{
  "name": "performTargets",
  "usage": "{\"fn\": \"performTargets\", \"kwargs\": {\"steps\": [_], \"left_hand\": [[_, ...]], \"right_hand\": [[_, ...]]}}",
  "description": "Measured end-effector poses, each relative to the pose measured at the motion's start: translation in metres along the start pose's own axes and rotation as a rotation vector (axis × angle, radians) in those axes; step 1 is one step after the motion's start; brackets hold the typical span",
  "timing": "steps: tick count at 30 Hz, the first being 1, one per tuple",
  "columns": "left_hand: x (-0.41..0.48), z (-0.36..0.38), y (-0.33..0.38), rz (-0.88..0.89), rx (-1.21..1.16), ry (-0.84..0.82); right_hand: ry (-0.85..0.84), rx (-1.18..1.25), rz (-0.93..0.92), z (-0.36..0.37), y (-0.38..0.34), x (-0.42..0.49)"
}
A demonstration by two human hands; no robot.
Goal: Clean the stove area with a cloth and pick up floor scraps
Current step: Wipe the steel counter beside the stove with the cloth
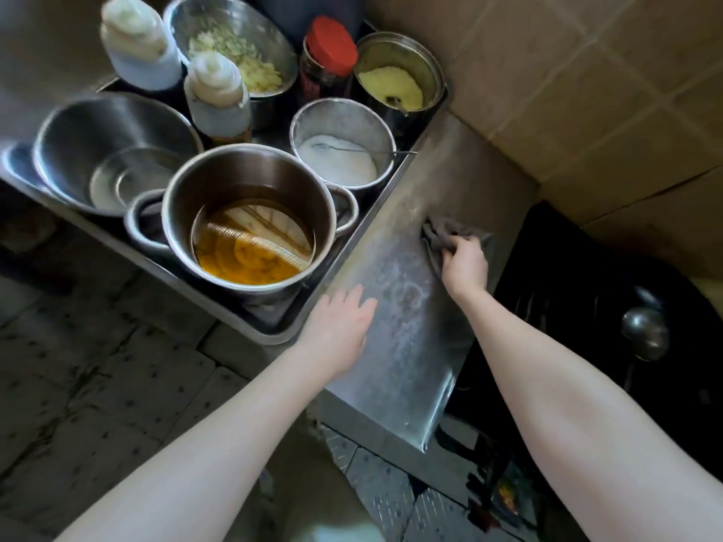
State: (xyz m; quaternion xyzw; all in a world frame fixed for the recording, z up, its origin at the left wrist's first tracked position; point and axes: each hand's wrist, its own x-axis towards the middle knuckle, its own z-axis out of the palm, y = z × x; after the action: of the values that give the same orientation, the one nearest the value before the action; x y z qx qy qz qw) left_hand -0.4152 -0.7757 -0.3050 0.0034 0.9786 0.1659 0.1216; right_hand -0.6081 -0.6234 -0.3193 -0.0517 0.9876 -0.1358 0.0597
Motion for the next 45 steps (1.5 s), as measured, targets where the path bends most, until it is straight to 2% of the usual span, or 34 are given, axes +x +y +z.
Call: {"fn": "performTargets", "kwargs": {"steps": [13, 17, 24, 32, 38, 45], "left_hand": [[-0.071, -0.005, -0.016, 0.102, 0.099, 0.018], [-0.088, -0.009, -0.021, 0.144, 0.117, 0.018], [-0.096, -0.02, -0.006, 0.194, 0.19, 0.019], [-0.079, -0.028, 0.039, 0.249, 0.306, 0.024], [-0.071, -0.01, 0.087, 0.318, 0.404, -0.053], [-0.055, 0.005, 0.154, 0.615, 0.441, -0.066]], "right_hand": [[-0.107, 0.08, -0.039, 0.023, -0.015, -0.145], [-0.189, 0.099, -0.014, 0.025, -0.017, -0.184], [-0.289, 0.111, 0.011, 0.02, -0.013, -0.221], [-0.119, 0.051, -0.039, -0.014, 0.019, -0.262], [-0.122, 0.032, 0.002, -0.031, 0.096, -0.304], [0.009, 0.031, 0.294, -0.046, 0.161, -0.346]]}}
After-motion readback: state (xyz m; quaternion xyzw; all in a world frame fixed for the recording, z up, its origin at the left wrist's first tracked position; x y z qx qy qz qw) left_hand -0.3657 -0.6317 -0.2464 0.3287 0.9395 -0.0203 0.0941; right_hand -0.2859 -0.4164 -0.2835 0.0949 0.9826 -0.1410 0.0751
